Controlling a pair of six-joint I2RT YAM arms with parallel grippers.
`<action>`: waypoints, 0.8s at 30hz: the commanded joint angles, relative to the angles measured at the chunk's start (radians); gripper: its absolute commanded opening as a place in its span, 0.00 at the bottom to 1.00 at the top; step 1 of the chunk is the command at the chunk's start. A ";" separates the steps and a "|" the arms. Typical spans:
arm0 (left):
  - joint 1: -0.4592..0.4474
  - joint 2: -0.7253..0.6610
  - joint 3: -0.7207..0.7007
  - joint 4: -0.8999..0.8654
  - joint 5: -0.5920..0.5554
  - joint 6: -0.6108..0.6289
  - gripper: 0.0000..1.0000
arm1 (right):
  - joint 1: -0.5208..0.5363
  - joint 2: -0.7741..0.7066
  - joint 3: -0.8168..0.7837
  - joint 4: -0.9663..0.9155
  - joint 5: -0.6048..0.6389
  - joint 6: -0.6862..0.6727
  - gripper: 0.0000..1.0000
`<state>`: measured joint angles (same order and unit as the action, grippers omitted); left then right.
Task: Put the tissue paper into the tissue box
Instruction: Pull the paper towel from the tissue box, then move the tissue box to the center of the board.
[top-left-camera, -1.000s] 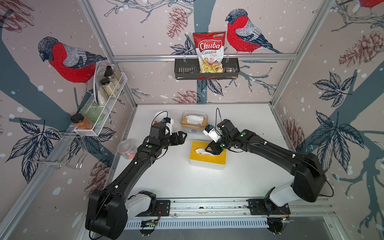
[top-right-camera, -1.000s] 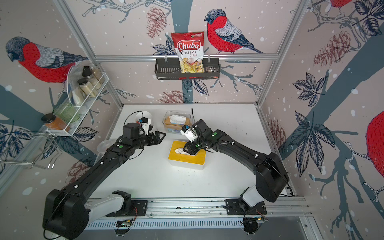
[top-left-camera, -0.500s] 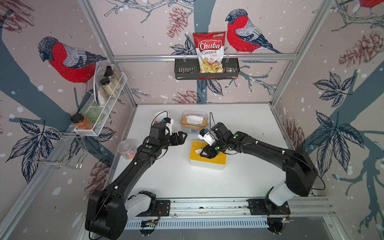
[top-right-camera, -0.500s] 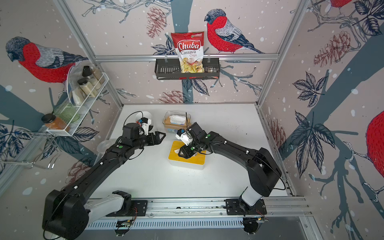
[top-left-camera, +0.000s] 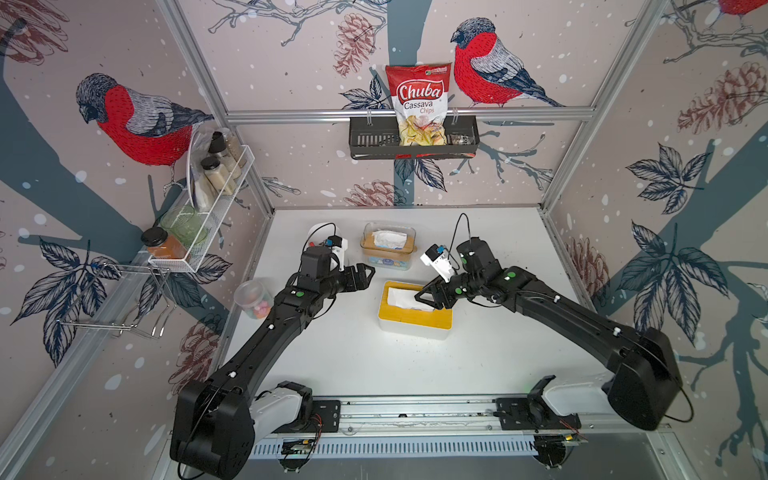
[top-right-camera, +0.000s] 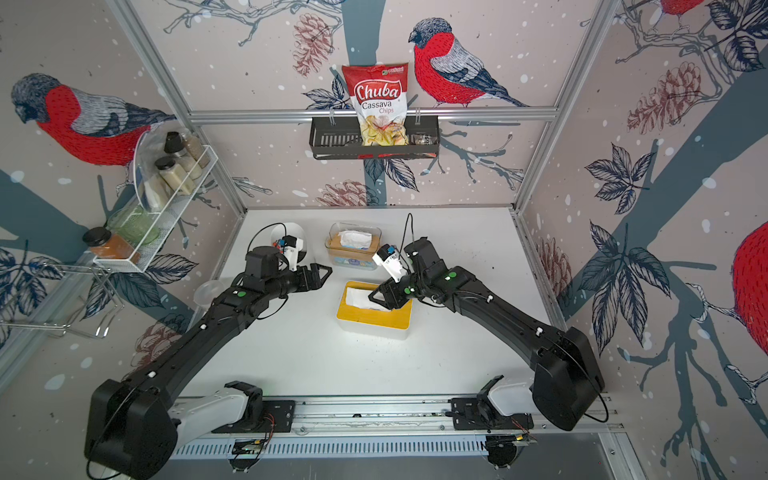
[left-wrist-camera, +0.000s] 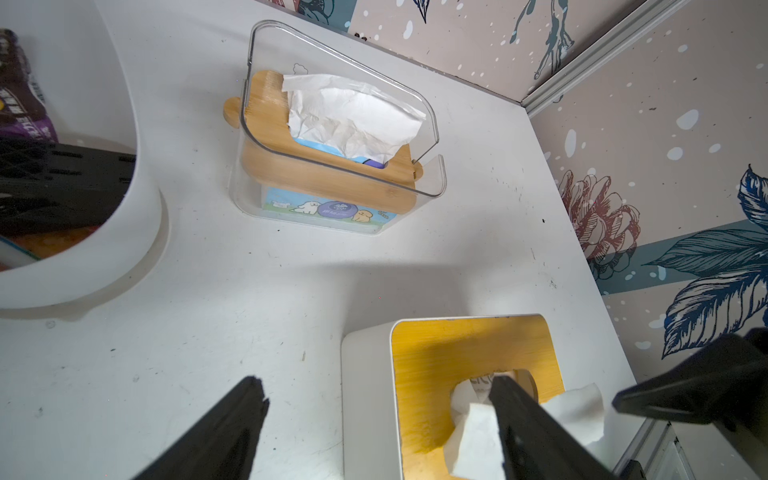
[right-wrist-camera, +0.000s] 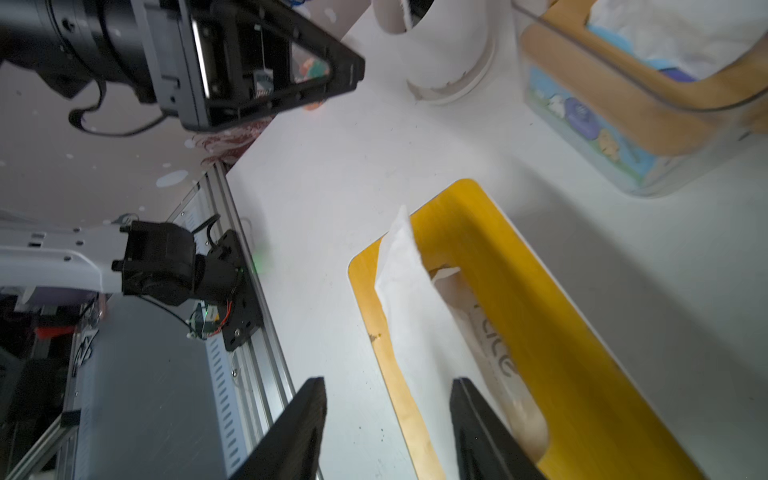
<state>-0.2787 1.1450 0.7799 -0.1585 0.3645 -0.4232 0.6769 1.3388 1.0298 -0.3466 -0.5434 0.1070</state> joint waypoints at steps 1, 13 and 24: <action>0.001 -0.004 -0.012 0.054 0.011 -0.018 0.88 | -0.051 -0.030 -0.017 0.074 0.119 0.089 0.56; -0.005 0.020 -0.143 0.143 0.115 -0.132 0.84 | -0.308 -0.147 -0.187 -0.016 0.194 0.276 0.72; -0.087 0.000 -0.292 0.211 0.297 -0.231 0.80 | -0.137 -0.097 -0.338 0.091 0.002 0.370 0.68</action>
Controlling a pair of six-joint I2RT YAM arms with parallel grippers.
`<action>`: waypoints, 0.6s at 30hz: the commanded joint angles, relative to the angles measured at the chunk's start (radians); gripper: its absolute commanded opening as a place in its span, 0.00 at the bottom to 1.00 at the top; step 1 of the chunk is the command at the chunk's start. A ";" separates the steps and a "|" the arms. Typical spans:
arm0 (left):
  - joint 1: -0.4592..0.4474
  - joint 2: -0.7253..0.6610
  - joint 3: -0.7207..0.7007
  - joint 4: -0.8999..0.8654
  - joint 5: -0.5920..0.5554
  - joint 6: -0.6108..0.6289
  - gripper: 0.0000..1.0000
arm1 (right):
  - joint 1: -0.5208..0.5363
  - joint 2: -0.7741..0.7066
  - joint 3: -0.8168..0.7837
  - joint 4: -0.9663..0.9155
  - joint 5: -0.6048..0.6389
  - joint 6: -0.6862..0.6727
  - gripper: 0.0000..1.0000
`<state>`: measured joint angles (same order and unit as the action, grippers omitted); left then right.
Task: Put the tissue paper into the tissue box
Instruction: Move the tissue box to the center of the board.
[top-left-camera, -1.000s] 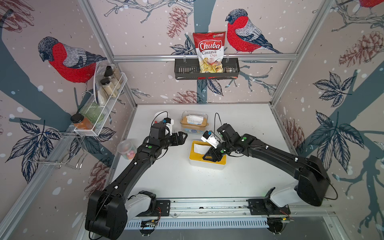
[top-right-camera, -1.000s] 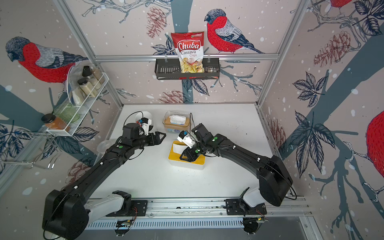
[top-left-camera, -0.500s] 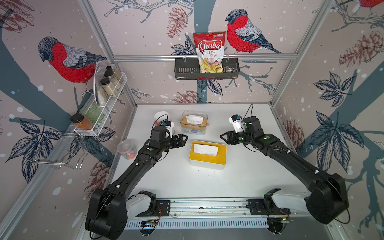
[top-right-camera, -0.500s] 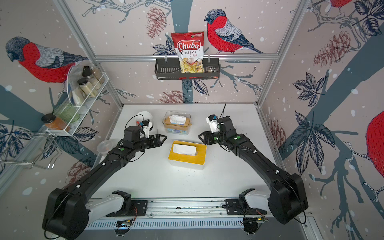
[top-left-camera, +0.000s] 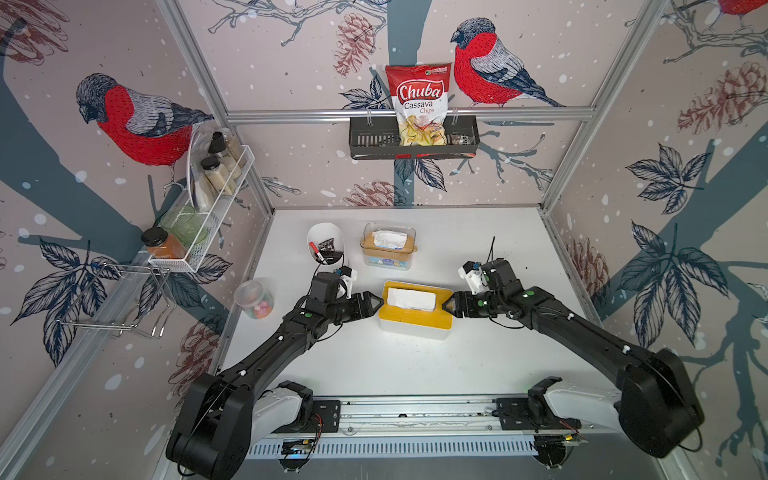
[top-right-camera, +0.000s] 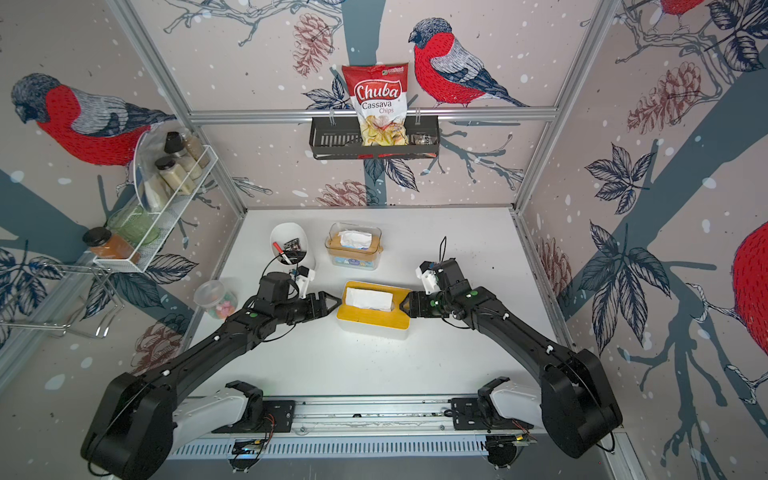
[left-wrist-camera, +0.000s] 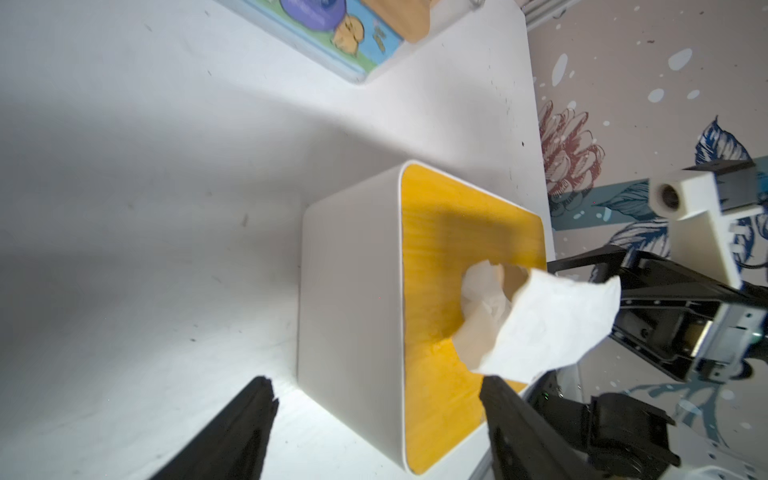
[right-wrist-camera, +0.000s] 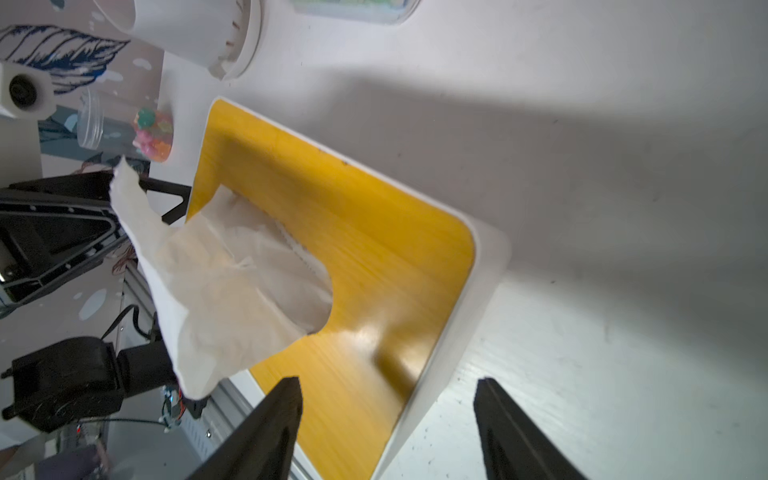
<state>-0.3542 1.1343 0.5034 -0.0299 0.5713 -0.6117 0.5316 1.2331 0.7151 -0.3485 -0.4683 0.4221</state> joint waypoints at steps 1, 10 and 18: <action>-0.016 0.020 -0.021 0.101 0.103 -0.051 0.79 | 0.007 0.012 -0.033 0.124 -0.082 0.072 0.67; -0.068 0.132 -0.017 0.367 0.171 -0.159 0.77 | -0.077 0.046 -0.058 0.283 -0.089 0.161 0.51; -0.071 0.321 0.109 0.473 0.157 -0.162 0.76 | -0.207 0.145 0.010 0.341 -0.079 0.148 0.46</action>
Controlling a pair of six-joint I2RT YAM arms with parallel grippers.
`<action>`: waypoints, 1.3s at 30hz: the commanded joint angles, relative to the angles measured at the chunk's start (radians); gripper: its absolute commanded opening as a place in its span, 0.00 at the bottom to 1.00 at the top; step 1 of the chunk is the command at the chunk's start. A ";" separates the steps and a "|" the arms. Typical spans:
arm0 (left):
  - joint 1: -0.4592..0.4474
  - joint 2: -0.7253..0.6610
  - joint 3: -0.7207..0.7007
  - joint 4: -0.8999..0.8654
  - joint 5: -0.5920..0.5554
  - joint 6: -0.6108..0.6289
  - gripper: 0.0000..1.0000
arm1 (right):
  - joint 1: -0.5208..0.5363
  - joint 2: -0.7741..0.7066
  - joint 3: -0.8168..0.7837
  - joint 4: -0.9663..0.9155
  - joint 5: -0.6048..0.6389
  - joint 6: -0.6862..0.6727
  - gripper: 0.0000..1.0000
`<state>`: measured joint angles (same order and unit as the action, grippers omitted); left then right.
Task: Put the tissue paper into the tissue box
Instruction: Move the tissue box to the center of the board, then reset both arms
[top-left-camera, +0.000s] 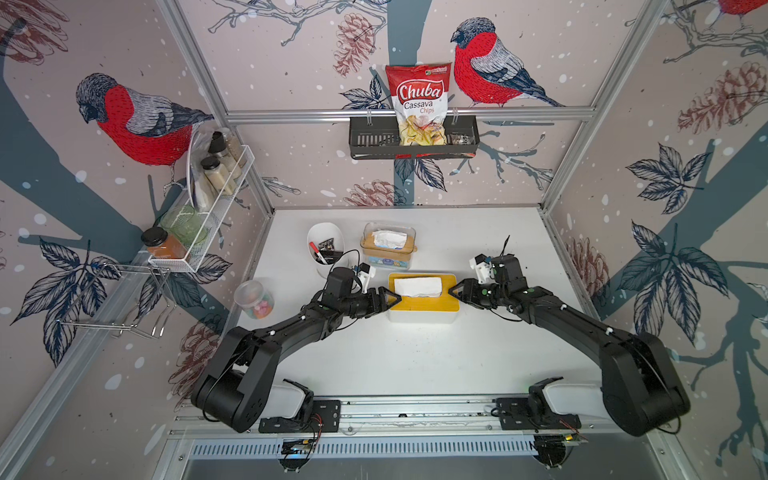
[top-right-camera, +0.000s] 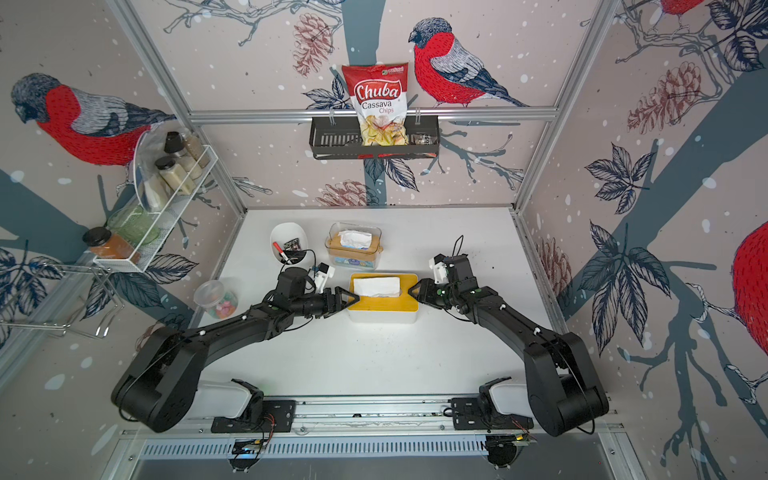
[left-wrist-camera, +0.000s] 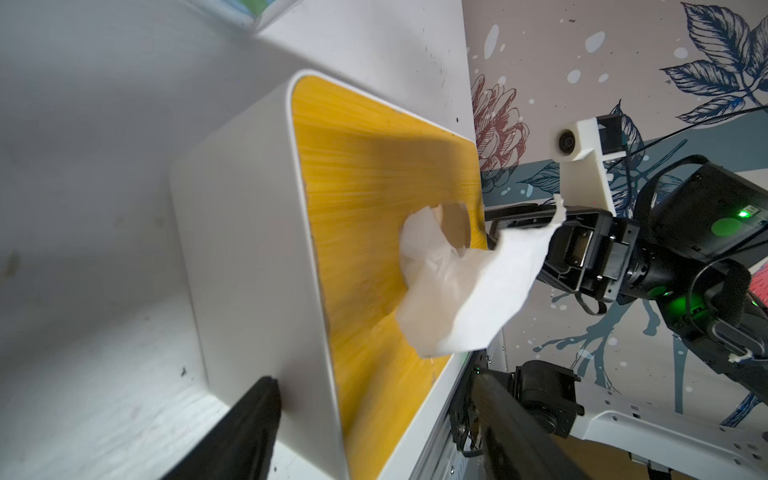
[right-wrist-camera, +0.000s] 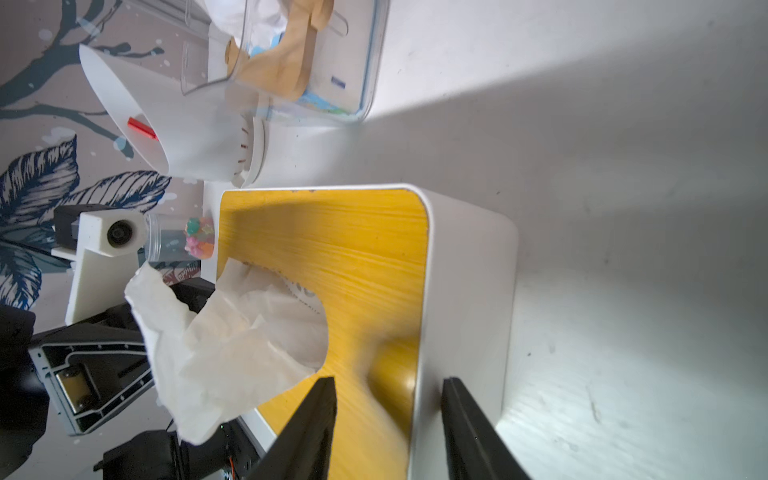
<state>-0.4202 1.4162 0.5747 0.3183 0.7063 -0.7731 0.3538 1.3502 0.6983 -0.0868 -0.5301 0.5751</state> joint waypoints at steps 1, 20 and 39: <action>-0.005 0.064 0.055 0.130 0.021 0.003 0.76 | -0.047 0.050 0.043 0.087 -0.020 -0.010 0.46; 0.039 -0.328 -0.022 0.020 -0.782 0.279 0.88 | -0.123 -0.076 0.178 0.017 0.644 -0.210 0.83; 0.174 -0.517 -0.482 0.703 -1.261 0.690 0.97 | -0.235 -0.145 -0.173 0.494 1.081 -0.295 1.00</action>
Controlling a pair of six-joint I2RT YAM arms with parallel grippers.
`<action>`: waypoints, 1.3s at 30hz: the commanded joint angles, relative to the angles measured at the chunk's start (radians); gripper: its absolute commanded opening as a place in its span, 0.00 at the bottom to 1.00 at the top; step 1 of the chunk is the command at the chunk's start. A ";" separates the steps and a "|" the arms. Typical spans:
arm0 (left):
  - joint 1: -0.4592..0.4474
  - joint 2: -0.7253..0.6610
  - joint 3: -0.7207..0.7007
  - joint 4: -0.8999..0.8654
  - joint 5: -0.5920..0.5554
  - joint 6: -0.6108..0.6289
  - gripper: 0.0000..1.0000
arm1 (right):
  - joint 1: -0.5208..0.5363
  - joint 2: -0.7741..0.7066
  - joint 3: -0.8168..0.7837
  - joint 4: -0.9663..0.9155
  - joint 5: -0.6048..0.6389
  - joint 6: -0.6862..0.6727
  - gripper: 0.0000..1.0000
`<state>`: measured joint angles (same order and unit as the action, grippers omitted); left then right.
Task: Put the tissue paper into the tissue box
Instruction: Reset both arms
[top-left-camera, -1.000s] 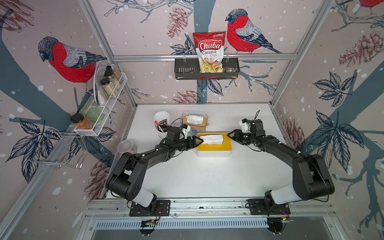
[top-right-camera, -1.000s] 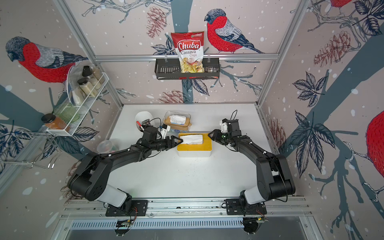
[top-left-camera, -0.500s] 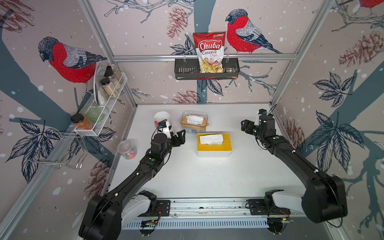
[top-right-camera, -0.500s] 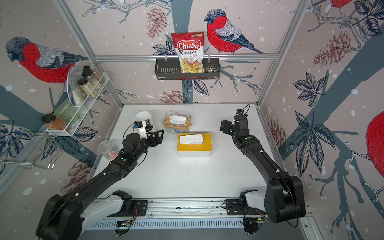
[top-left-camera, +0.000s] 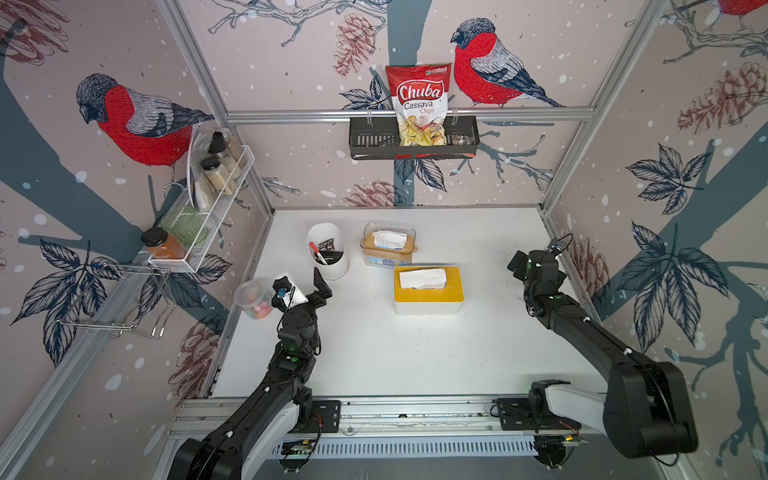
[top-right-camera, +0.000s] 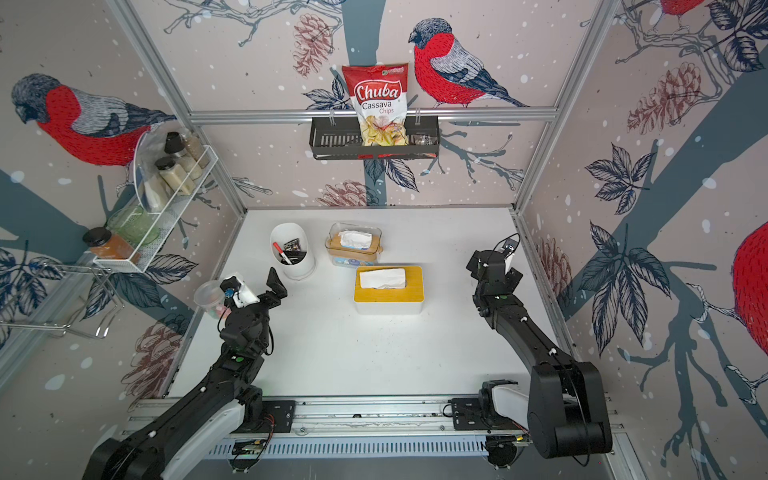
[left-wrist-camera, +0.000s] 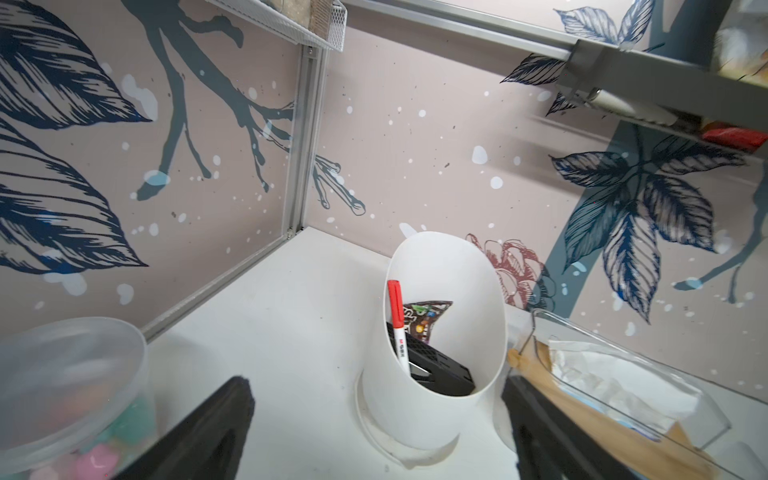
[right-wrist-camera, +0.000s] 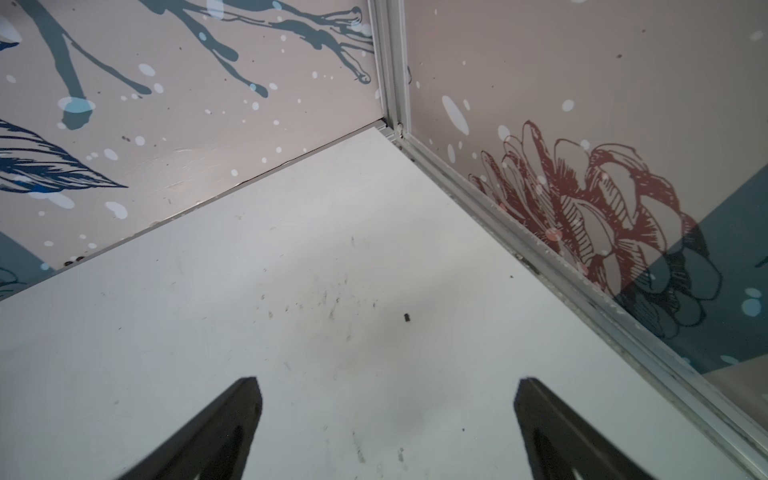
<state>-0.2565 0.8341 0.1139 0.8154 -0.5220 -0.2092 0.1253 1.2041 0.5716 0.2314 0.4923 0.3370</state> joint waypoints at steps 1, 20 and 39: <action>0.016 0.119 -0.030 0.265 -0.019 0.162 0.96 | -0.010 0.006 -0.070 0.219 0.057 -0.068 1.00; 0.281 0.699 -0.025 0.722 0.386 0.116 0.96 | -0.006 0.178 -0.326 0.856 -0.003 -0.241 1.00; 0.292 0.711 0.038 0.624 0.440 0.129 0.97 | -0.050 0.303 -0.369 1.045 -0.122 -0.243 1.00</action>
<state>0.0330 1.5478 0.1616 1.3804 -0.0410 -0.0708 0.0772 1.5131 0.1951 1.2736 0.3882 0.0799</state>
